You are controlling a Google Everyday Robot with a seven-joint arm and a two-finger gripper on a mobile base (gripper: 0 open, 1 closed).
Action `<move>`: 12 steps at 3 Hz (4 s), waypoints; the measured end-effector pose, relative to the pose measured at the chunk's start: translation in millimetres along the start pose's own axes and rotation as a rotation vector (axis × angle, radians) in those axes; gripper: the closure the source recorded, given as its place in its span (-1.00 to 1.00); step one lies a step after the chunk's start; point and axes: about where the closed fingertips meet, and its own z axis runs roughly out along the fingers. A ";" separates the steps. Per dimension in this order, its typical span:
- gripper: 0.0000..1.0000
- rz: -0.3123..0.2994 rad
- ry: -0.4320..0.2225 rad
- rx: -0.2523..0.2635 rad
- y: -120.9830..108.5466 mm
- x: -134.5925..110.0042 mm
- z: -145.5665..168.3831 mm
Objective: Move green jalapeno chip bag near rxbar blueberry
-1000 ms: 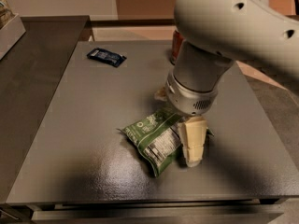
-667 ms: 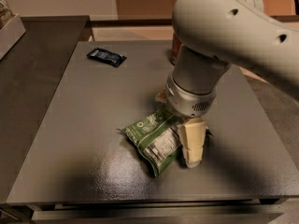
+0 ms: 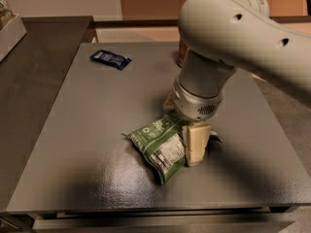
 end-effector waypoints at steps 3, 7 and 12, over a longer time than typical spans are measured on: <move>0.74 0.002 -0.028 0.062 -22.3 -10.7 -32.2; 1.00 -0.008 -0.125 0.333 -158.5 -80.3 -59.9; 0.22 0.083 -0.033 0.476 -293.3 -78.8 -20.6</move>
Offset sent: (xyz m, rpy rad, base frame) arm 0.0130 0.0013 0.0246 0.0346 -0.0270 -0.0111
